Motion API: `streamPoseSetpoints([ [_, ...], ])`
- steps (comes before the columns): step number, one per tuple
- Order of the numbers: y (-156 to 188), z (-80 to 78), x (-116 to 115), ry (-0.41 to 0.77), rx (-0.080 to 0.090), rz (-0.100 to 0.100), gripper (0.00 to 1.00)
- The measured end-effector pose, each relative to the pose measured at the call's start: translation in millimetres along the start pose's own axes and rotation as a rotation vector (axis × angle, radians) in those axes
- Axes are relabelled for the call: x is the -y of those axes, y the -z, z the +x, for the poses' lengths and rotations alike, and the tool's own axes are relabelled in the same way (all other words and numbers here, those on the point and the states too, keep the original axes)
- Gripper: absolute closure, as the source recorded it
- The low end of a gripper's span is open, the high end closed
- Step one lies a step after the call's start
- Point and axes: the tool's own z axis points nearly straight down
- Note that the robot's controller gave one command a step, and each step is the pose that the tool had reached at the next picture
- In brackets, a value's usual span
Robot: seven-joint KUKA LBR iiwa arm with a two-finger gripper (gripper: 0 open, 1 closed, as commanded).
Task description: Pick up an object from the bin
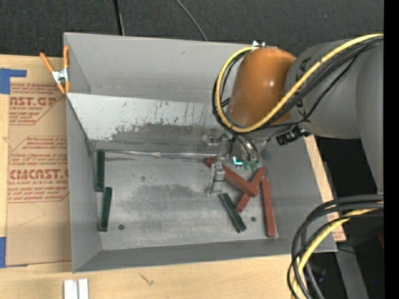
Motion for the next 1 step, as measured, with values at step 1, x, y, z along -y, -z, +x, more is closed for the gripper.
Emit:
streamPoseSetpoints([
  [1,3.5,-1.8,0.0,0.000,0.007,0.000,0.00],
])
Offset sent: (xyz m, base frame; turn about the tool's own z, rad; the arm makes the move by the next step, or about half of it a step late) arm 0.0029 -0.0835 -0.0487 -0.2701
